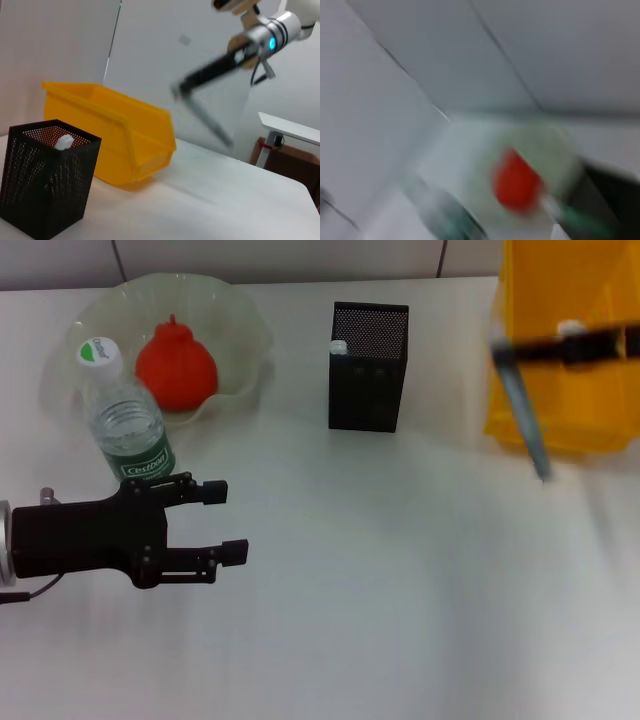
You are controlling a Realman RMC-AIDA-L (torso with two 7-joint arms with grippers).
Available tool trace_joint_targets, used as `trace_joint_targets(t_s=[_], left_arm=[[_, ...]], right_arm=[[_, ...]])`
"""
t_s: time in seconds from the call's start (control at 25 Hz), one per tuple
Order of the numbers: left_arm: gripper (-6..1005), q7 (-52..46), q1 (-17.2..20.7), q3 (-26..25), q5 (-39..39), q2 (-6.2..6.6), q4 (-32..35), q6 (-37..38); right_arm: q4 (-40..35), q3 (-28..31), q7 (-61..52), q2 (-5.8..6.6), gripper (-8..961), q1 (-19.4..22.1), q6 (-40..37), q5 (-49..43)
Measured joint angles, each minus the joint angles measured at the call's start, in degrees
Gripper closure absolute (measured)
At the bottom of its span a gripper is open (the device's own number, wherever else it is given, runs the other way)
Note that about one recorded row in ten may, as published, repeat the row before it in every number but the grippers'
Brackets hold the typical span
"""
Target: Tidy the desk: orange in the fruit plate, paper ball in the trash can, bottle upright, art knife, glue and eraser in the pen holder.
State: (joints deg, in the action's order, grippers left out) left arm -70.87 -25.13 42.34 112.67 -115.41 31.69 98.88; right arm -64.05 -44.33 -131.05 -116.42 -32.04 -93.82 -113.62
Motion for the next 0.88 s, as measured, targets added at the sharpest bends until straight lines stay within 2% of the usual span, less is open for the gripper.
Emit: trace_joint_targets(t_s=[0.04, 0.16, 0.2, 0.24, 0.36, 0.4, 0.44, 0.56, 0.68, 0.8, 0.88], left_arm=[[158, 0.0, 0.0, -0.1, 0.0, -0.01, 0.0, 0.0], [158, 0.1, 0.0, -0.2, 0.0, -0.11, -0.1, 0.0], [158, 0.2, 0.0, -0.3, 0.0, -0.12, -0.3, 0.0], [158, 0.2, 0.0, -0.3, 0.0, -0.12, -0.3, 0.0], [158, 0.5, 0.0, -0.4, -0.3, -0.20, -0.4, 0.0], [158, 0.6, 0.0, -0.4, -0.6, -0.26, -0.5, 0.0], [158, 0.7, 0.0, -0.4, -0.7, -0.28, -0.5, 0.0], [158, 0.9, 0.0, -0.4, -1.3, -0.34, -0.5, 0.1], [158, 1.0, 0.2, -0.5, -2.9, -0.39, -0.5, 0.7], [158, 1.0, 0.4, -0.5, -4.3, -0.37, -0.4, 1.5], [158, 1.0, 0.5, -0.7, -4.5, -0.34, -0.4, 1.6]], right_arm=[[0.0, 0.0, 0.0, 0.00, 810, 0.0, 0.0, 0.0], [9.4, 1.2, 9.1, 0.56, 811, -1.4, 2.6, 12.2], [16.6, 2.4, 17.8, 0.42, 808, -2.4, 4.9, 19.6], [16.6, 2.4, 17.8, 0.42, 806, -2.4, 4.9, 19.6], [26.8, 3.1, 34.6, -0.77, 799, -3.9, 8.1, 31.2], [32.0, 2.9, 44.9, -1.74, 796, -4.9, 9.6, 36.3], [32.0, 2.9, 44.9, -1.74, 794, -4.9, 9.6, 36.3], [39.0, 2.6, 59.3, -2.96, 787, -7.1, 13.3, 39.8], [46.1, 2.6, 67.5, -3.12, 780, -9.9, 19.5, 40.2], [52.1, 1.4, 71.2, -3.14, 773, -12.8, 28.9, 39.7], [52.6, 0.5, 71.2, -3.15, 768, -13.0, 30.2, 39.6]])
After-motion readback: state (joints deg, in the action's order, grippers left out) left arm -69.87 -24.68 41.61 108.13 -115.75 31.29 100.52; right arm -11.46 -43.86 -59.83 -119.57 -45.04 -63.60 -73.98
